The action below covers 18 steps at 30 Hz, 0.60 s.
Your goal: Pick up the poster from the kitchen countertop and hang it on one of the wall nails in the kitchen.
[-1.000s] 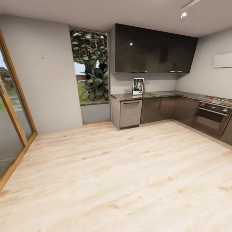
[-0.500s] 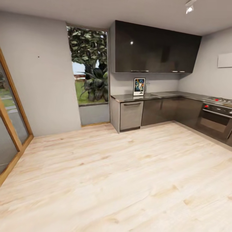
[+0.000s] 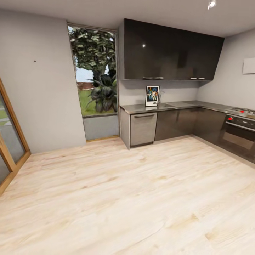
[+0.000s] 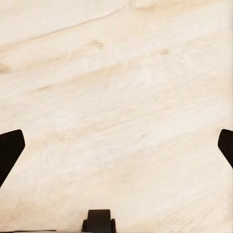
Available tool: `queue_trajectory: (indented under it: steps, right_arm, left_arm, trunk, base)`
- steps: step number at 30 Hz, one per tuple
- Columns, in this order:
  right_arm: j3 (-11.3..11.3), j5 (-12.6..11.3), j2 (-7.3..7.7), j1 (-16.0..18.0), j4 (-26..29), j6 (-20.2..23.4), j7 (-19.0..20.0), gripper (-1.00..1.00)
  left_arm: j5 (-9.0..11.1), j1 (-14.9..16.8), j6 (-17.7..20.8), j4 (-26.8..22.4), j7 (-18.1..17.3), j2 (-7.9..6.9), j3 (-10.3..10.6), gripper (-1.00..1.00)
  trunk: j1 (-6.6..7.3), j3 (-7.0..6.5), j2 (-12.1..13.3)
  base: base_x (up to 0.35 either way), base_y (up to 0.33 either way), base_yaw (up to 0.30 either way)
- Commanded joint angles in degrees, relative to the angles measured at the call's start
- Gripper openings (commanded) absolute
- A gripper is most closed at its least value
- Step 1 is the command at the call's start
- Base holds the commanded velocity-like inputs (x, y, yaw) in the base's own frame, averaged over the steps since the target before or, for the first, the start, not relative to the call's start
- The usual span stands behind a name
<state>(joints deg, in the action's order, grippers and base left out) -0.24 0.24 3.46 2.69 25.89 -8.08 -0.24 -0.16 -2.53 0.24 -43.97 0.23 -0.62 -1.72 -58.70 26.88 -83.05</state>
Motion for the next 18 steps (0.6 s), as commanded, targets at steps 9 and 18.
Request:
queue_trajectory:
  steps: [9, 18]
  right_arm:
    - [0.0, 0.0, -0.03, 0.0, 0.0, -0.2, 0.0, 1.0]
    - [0.0, 0.0, -0.03, 0.0, 0.0, -0.2, 0.0, 1.0]
  left_arm:
    - [0.0, 0.0, 0.0, -0.1, 0.0, 0.01, 0.0, 1.0]
    - [0.0, 0.0, 0.0, -0.1, 0.0, 0.01, 0.0, 1.0]
  trunk:
    - [-0.03, 0.05, 0.0]
    - [-0.03, 0.05, 0.0]
  base:
    - [0.289, -0.207, -0.083]
    - [0.285, -0.212, -0.261]
